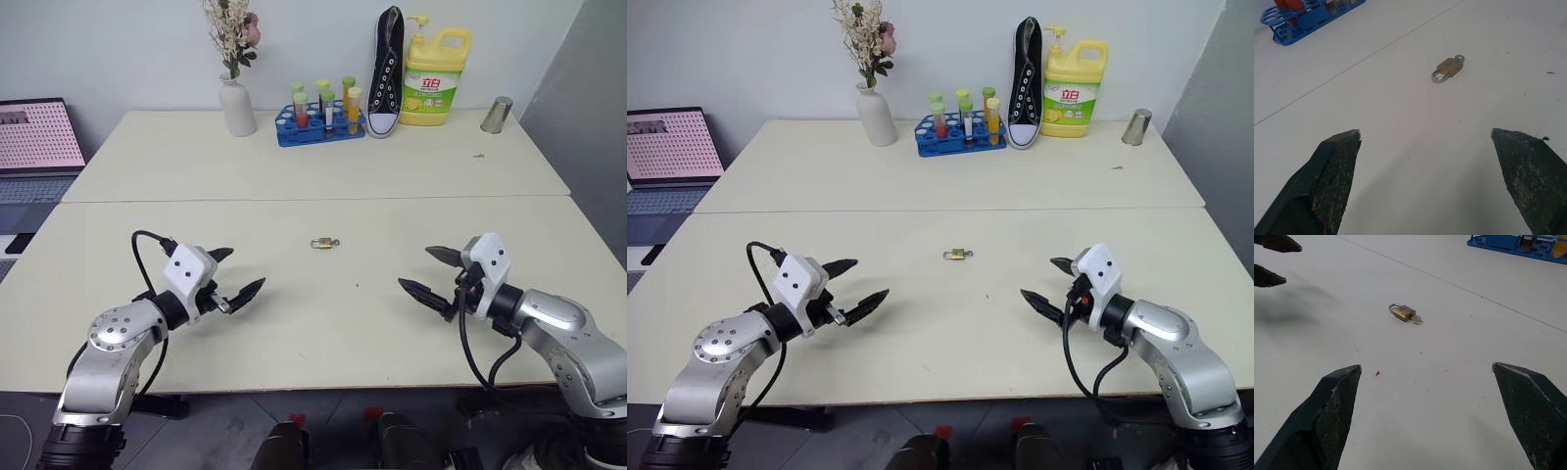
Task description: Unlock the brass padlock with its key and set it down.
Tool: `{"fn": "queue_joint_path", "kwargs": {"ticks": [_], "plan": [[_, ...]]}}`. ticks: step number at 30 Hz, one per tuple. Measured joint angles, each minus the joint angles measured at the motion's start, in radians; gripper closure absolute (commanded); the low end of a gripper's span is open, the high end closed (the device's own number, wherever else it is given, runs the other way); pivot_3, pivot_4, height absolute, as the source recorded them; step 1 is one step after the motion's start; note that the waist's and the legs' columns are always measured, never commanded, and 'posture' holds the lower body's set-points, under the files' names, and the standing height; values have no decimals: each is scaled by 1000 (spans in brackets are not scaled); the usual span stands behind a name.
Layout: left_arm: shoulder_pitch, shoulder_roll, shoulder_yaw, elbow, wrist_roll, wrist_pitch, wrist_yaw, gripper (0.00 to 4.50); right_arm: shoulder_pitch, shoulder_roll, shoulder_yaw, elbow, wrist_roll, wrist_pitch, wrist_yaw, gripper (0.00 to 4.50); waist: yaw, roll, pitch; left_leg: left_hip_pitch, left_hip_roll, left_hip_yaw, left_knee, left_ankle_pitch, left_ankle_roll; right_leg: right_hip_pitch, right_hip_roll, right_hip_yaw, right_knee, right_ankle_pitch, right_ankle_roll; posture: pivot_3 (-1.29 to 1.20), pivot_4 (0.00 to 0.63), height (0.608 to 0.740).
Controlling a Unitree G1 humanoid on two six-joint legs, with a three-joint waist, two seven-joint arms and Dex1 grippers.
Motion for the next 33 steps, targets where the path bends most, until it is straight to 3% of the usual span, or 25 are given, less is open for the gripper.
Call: {"fn": "queue_joint_path", "kwargs": {"ticks": [12,18,22,33], "plan": [[-2,-12,-20,0,16,-50,-23,0,-9,16,22,22,-1,-1,6,14,1,0,0,0,0,0,0,0,0,0,0,0,0,0,0,0,150,740],[-46,-23,9,21,-96,-80,-125,0,-19,40,46,22,2,26,-10,14,0,0,0,0,0,0,0,0,0,0,0,0,0,0,0,0,150,740],[-97,-34,1,73,-82,-97,-127,0,-46,51,51,27,0,51,-31,14,1,0,0,0,0,0,0,0,0,0,0,0,0,0,0,0,150,740],[-634,-167,-259,763,176,-306,-246,0,-113,95,68,-106,72,329,-147,14,1,-2,1,-5,-2,-3,2,0,0,-2,0,-4,0,0,0,0,150,740]]}}
